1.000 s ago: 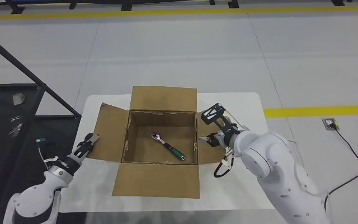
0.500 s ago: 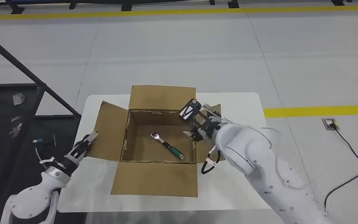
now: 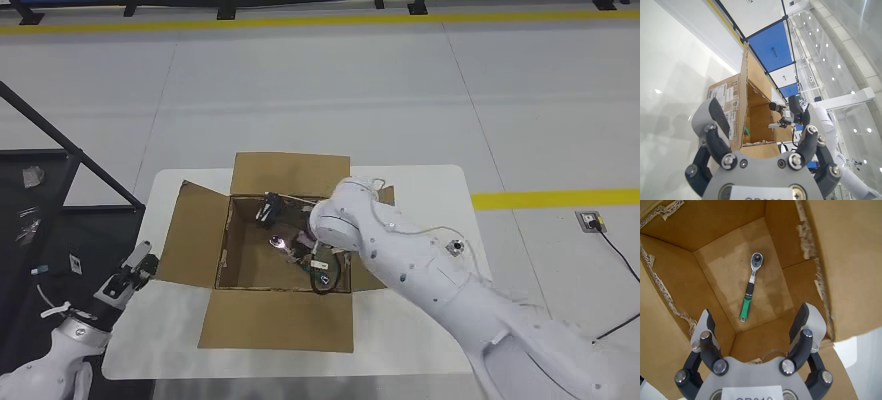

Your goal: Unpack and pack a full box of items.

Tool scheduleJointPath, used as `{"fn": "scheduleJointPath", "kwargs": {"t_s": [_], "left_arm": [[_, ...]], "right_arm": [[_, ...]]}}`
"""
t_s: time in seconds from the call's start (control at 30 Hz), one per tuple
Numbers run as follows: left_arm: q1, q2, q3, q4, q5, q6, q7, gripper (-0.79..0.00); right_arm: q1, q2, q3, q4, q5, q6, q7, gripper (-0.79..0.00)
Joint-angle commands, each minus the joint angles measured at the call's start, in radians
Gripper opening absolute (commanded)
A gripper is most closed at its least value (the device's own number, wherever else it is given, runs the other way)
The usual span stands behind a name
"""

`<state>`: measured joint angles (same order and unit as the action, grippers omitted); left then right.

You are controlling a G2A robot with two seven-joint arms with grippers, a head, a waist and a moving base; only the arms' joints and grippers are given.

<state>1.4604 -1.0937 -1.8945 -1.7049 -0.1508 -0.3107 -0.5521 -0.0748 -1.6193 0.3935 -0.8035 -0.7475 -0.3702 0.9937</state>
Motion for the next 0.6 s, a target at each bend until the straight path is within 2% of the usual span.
{"fn": "scheduleJointPath", "kwargs": {"t_s": [0.0, 0.13, 0.17, 0.53, 0.57], "left_arm": [[0.011, -0.002, 0.001, -0.004, -0.009, -0.02, 0.018, 0.0], [0.026, -0.004, 0.002, -0.004, -0.041, -0.035, 0.034, 0.0], [0.027, -0.004, 0.002, -0.003, -0.041, -0.034, 0.034, 0.0], [0.027, -0.004, 0.002, -0.003, -0.041, -0.034, 0.034, 0.0], [0.03, -0.003, 0.015, 0.007, 0.011, -0.015, 0.039, 0.0]], "right_arm": [[0.016, -0.064, -0.04, 0.123, 0.02, -0.013, -0.039, 0.0], [0.03, -0.164, -0.083, 0.295, 0.03, -0.021, -0.125, 0.0], [0.031, -0.172, -0.085, 0.308, 0.03, -0.021, -0.132, 0.0], [0.031, -0.172, -0.085, 0.308, 0.03, -0.021, -0.132, 0.0], [0.031, -0.172, -0.085, 0.308, 0.03, -0.021, -0.132, 0.0]]}}
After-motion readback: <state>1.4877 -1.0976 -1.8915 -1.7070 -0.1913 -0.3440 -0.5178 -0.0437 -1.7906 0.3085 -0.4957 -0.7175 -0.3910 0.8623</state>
